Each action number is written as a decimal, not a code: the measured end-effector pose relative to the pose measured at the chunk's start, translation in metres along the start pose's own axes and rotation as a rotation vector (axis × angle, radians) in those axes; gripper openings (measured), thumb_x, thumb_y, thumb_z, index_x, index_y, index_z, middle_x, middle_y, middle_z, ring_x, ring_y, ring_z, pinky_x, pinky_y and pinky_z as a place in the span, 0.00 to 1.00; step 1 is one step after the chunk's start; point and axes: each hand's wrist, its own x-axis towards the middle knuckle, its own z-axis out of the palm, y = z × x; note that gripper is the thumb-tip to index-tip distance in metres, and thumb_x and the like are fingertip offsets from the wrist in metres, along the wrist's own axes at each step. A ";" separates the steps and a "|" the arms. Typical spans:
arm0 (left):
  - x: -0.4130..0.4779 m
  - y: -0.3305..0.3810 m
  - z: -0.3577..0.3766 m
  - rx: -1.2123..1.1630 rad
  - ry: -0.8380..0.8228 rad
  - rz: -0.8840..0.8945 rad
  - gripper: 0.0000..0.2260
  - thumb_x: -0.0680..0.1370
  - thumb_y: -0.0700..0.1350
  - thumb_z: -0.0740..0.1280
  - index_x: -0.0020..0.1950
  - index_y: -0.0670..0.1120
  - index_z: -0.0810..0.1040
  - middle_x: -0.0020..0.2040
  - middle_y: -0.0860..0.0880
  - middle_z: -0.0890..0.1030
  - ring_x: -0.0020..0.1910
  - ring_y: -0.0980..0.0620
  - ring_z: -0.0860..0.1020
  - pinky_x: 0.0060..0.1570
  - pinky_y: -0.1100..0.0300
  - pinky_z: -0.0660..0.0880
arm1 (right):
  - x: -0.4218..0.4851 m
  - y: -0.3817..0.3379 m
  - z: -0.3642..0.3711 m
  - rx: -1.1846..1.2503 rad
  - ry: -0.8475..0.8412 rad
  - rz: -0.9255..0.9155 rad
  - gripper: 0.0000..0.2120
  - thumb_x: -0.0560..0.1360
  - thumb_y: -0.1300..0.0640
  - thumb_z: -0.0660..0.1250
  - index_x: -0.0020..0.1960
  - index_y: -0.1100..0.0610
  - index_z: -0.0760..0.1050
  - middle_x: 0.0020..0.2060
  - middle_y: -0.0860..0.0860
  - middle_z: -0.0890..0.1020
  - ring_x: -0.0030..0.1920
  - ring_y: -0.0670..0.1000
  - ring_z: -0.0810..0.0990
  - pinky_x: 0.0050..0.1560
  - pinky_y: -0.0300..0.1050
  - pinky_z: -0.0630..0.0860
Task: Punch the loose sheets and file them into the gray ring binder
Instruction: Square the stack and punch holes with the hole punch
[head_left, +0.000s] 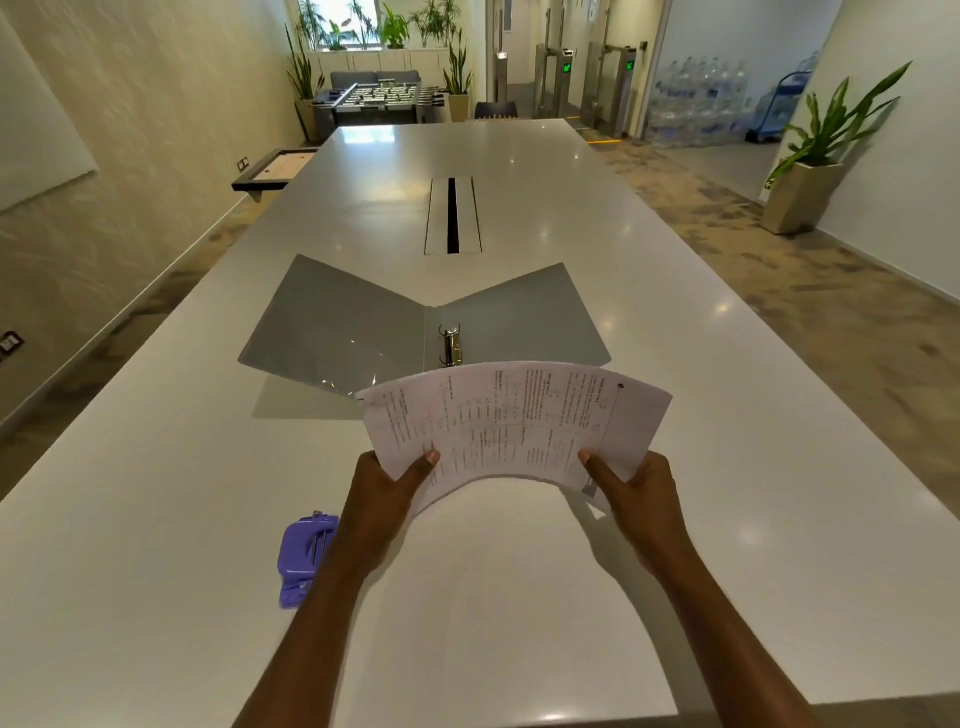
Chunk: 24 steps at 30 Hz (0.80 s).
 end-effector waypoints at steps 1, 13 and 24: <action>-0.001 0.000 -0.001 0.000 -0.004 0.002 0.12 0.79 0.41 0.74 0.56 0.56 0.80 0.52 0.52 0.87 0.52 0.53 0.86 0.49 0.56 0.85 | 0.000 0.001 0.000 -0.002 -0.005 0.006 0.10 0.78 0.61 0.73 0.59 0.54 0.81 0.47 0.43 0.87 0.44 0.42 0.88 0.39 0.38 0.84; -0.004 0.018 -0.023 0.015 -0.188 -0.086 0.16 0.80 0.43 0.74 0.67 0.50 0.81 0.58 0.49 0.88 0.56 0.46 0.87 0.54 0.47 0.85 | 0.018 -0.007 -0.023 -0.137 -0.254 0.102 0.07 0.79 0.55 0.73 0.56 0.53 0.84 0.46 0.51 0.90 0.44 0.56 0.89 0.47 0.57 0.87; 0.009 0.045 -0.065 -0.094 -0.349 -0.253 0.16 0.80 0.40 0.69 0.68 0.41 0.80 0.60 0.38 0.86 0.55 0.36 0.86 0.46 0.49 0.86 | 0.022 -0.030 -0.019 0.085 -0.487 0.240 0.18 0.77 0.57 0.74 0.66 0.51 0.80 0.59 0.49 0.87 0.58 0.54 0.87 0.60 0.58 0.83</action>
